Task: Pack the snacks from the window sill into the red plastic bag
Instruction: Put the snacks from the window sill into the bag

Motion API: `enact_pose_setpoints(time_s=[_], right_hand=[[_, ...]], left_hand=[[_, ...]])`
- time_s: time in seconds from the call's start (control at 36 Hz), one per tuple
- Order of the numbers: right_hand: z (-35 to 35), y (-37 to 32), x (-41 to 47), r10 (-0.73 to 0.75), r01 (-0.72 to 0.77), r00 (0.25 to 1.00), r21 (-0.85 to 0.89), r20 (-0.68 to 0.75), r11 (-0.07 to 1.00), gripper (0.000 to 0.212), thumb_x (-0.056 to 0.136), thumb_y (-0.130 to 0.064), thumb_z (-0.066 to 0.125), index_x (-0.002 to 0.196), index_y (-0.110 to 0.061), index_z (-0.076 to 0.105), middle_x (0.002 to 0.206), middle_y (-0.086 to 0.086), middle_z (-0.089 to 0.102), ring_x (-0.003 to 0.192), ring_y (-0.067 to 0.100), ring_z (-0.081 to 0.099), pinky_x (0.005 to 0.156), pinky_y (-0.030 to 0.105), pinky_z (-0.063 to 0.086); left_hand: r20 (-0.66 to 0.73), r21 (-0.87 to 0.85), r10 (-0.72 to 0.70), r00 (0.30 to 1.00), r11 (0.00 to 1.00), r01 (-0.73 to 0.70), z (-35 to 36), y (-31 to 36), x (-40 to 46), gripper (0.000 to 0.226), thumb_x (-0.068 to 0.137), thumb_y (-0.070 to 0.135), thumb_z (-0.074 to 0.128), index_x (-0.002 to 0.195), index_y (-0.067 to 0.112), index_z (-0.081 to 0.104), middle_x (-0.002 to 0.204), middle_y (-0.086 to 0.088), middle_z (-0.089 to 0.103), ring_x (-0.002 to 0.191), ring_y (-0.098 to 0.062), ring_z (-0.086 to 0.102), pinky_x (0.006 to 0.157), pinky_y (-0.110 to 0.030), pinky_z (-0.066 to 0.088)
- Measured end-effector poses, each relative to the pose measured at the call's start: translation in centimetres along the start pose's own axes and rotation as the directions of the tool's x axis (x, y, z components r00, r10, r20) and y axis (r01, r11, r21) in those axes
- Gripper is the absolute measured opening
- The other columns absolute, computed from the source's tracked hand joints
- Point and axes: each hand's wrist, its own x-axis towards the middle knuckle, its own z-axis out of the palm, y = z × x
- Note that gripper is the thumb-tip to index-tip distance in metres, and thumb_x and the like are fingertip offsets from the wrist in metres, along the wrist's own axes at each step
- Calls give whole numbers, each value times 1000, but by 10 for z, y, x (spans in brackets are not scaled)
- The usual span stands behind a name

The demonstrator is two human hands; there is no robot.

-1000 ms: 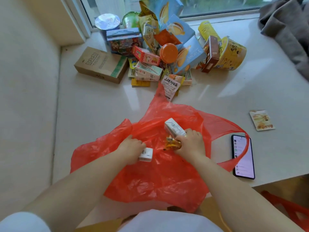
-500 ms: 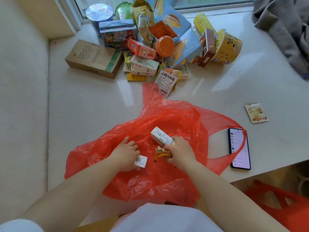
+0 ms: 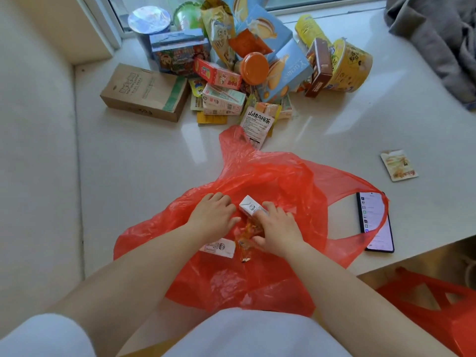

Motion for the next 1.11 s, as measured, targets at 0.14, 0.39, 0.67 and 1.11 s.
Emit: enact_pose_setpoints(time_s=[0.14,0.39,0.67,1.11], right_hand=[[-5,-4,5,-25,28,997,33,-77,999,50,89,-48,49,131,-20,45,135,3,42,120,25,42,96,38,37],[-18,-2,12,-66,58,976,-47,-205,997,39,91,-37,51,122,-14,56,126,5,54,113,27,50,92,39,39],[-37,14,26,-37,5,936,-92,-351,996,32,78,-34,69,102,-13,67,107,8,66,103,29,60,85,43,48],[-106,119,55,-35,57,883,32,-469,998,25,72,-19,68,96,-12,69,99,9,66,98,33,61,83,41,47]], left_hand=[[-10,13,-14,1000,1000,14,-3,-2,-2,47,99,47,28,132,21,49,133,1,48,126,-20,37,110,-38,24],[-77,-48,-67,995,997,63,-14,-1,1,47,98,46,32,141,26,37,144,4,40,138,-18,26,117,-46,10],[-100,-90,-122,987,989,113,-39,1,16,50,98,46,33,144,27,31,147,3,38,140,-19,23,117,-48,7],[-188,-224,-378,907,915,335,-106,87,102,50,98,45,33,144,25,32,145,3,39,138,-20,27,116,-47,10]])
